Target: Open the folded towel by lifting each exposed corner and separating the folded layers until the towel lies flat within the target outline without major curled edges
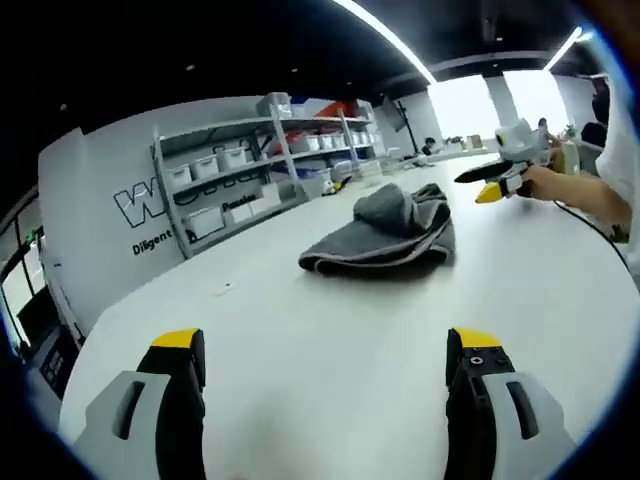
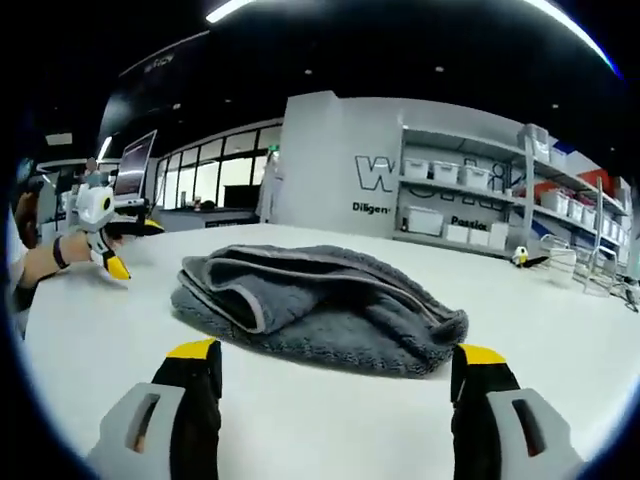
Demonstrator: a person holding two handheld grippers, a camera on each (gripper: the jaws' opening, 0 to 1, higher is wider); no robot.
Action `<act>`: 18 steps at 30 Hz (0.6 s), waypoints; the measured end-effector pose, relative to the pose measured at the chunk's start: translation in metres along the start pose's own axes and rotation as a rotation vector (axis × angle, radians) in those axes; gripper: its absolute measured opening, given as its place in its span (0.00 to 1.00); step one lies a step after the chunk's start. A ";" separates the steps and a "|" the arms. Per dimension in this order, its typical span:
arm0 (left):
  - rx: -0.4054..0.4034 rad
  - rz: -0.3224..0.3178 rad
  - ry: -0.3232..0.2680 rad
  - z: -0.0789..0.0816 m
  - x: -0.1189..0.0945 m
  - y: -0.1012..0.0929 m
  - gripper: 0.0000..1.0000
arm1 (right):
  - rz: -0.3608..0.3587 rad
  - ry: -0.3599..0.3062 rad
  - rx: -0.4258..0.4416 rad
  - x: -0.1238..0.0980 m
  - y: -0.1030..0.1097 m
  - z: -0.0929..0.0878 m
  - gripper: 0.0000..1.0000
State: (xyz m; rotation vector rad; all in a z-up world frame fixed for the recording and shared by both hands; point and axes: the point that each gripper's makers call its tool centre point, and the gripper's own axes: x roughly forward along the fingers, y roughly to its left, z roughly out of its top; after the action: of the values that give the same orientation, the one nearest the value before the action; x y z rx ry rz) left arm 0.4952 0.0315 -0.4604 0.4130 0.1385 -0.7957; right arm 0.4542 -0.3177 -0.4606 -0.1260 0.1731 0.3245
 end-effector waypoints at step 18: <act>0.223 0.044 -0.024 0.026 0.021 -0.021 0.92 | 0.074 -0.047 0.037 -0.003 0.013 0.009 0.99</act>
State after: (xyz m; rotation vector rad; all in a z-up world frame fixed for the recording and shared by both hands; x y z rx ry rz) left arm 0.4936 -0.0063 -0.4493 0.6153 0.0180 -0.7748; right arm 0.4483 -0.3052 -0.4524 -0.0754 0.1371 0.3971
